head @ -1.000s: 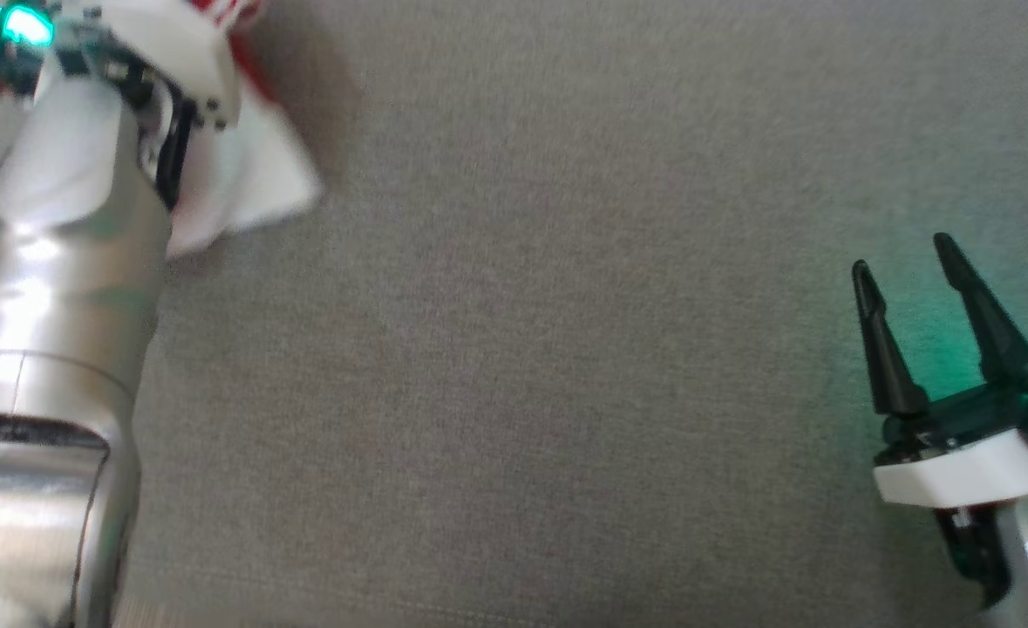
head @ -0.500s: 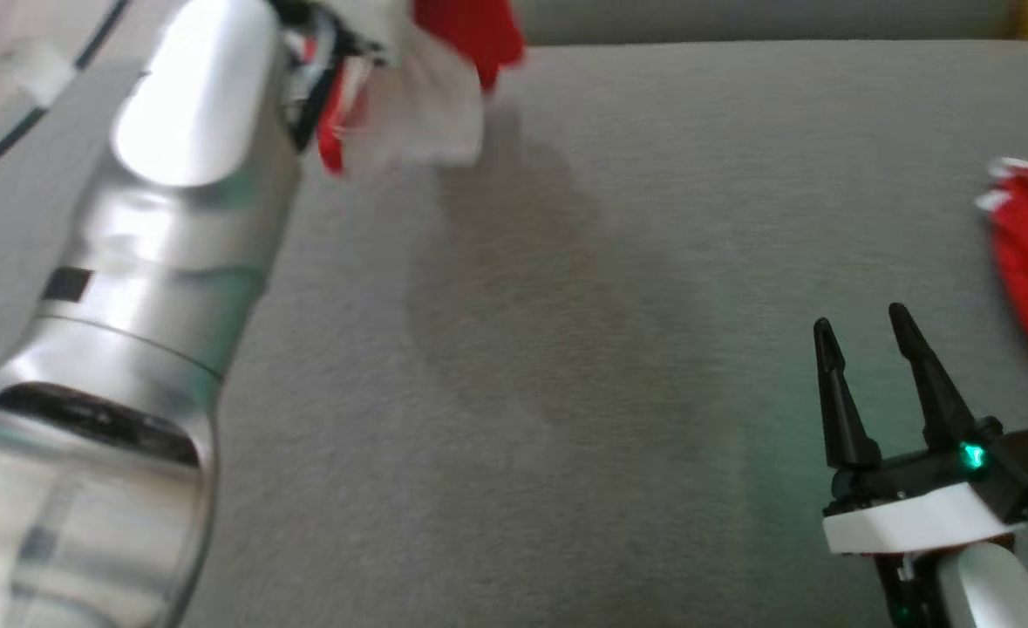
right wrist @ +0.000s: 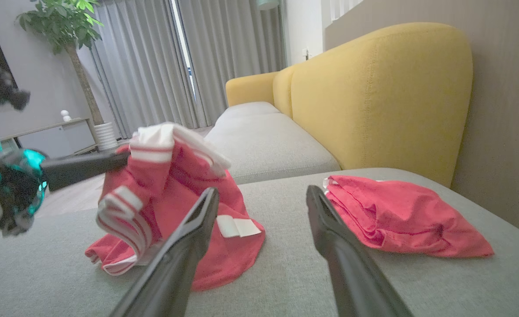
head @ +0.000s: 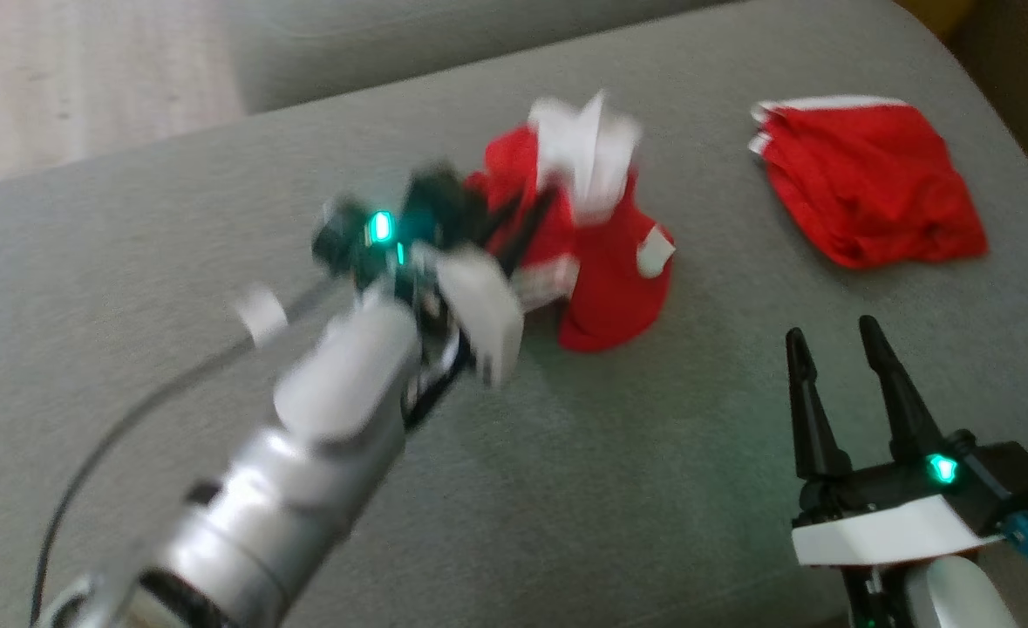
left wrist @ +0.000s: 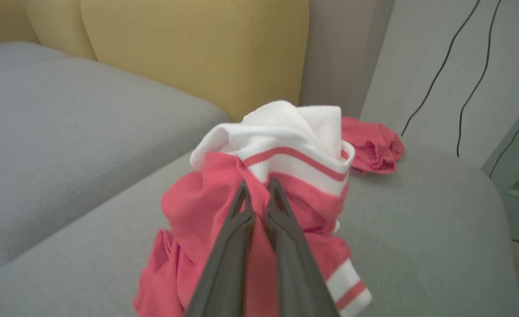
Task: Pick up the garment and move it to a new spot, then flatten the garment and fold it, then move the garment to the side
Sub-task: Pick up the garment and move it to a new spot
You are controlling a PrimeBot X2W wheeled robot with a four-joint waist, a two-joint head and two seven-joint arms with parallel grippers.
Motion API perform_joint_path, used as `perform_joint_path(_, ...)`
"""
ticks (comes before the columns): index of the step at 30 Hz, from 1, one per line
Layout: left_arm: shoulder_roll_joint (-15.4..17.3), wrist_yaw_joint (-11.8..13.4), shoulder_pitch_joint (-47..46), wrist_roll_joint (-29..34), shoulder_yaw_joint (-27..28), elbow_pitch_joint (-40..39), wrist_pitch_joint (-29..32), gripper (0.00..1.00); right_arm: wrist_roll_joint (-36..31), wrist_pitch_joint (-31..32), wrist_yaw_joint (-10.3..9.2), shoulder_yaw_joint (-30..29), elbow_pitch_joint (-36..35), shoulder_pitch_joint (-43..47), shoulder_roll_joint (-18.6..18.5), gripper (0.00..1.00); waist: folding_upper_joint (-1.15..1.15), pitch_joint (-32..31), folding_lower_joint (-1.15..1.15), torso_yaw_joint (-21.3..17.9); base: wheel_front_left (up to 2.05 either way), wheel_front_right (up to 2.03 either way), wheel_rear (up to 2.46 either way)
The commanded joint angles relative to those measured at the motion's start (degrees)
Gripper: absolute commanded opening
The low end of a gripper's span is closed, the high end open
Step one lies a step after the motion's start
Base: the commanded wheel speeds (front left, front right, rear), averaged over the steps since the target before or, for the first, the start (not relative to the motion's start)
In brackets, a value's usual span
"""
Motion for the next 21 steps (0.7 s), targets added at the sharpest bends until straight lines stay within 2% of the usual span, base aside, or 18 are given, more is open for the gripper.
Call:
perform_joint_path(1, 0.86, 0.54, -0.92, 0.0, 0.5, -0.45, -1.17, 0.0, 0.2, -0.61, 0.44, 1.71, -1.71, -1.66, 0.35, 1.0, 0.0, 2.15, 0.01, -3.23, 0.0, 0.0, 0.0)
perform_joint_path(4, 0.53, 1.37, 2.96, 0.84, -2.32, 1.89, -4.12, 0.0, 0.48, -0.61, 0.44, 2.07, -1.41, -2.31, 0.68, 1.0, 0.0, 3.37, 0.01, -4.77, 0.0, 0.0, 0.0)
perform_joint_path(6, 0.43, 3.16, 4.28, 2.02, -3.78, 3.22, -7.15, 0.0, 0.56, -0.61, 0.44, 2.0, -1.2, -2.47, 0.8, 1.0, 0.0, 3.62, 0.01, -5.19, 0.0, 0.0, 0.0)
perform_joint_path(7, 0.4, 3.87, 4.97, 1.92, -4.19, 3.35, -8.7, 0.06, 0.58, -0.61, 0.44, 1.86, -1.08, -2.44, 0.84, 1.0, 0.0, 3.49, 0.01, -5.19, 0.0, 0.0, 0.0)
perform_joint_path(8, 0.38, 4.66, 5.56, 1.55, -4.62, 2.84, -10.36, 1.0, 0.54, -0.61, 0.44, 1.65, -0.95, -2.31, 0.88, 1.0, 0.0, 3.22, 0.01, -5.04, 0.0, 0.0, 0.0)
perform_joint_path(12, 0.36, 8.4, 7.03, 1.5, -6.97, -0.09, -14.61, 1.0, 0.48, -0.61, 0.44, 1.01, -0.33, -1.36, 1.0, 1.0, 0.0, 0.25, 0.01, -3.01, 0.0, 0.0, 0.0)
perform_joint_path(15, 0.35, 11.98, 8.92, 1.74, -6.41, -2.87, -15.92, 1.0, 0.25, -0.61, 0.44, 0.69, 0.11, 0.13, 0.99, 1.0, 0.0, -3.41, 0.01, -0.56, 0.0, 0.0, 0.0)
perform_joint_path(19, 0.97, 16.78, 13.95, 4.27, -2.73, -9.04, -16.14, 1.0, 0.07, -0.61, 0.44, -0.5, 0.41, 2.79, 0.97, 1.0, 0.0, -8.09, 0.01, 3.3, 0.0, 0.0, 0.0)
perform_joint_path(20, 2.48, 19.01, 17.72, 5.75, 0.11, -13.3, -16.15, 1.0, 0.03, -0.61, 0.44, -1.2, 0.42, 3.69, 1.0, 1.0, 0.0, -9.6, 0.01, 5.02, 0.0, 0.0, 0.0)
perform_joint_path(21, 3.36, 20.09, 19.83, 6.54, 1.61, -15.54, -16.16, 1.0, -0.04, -0.61, 0.44, -1.54, 0.38, 4.21, 1.06, 1.0, 0.0, -10.25, 0.01, 5.79, 0.0, 0.0, 0.0)
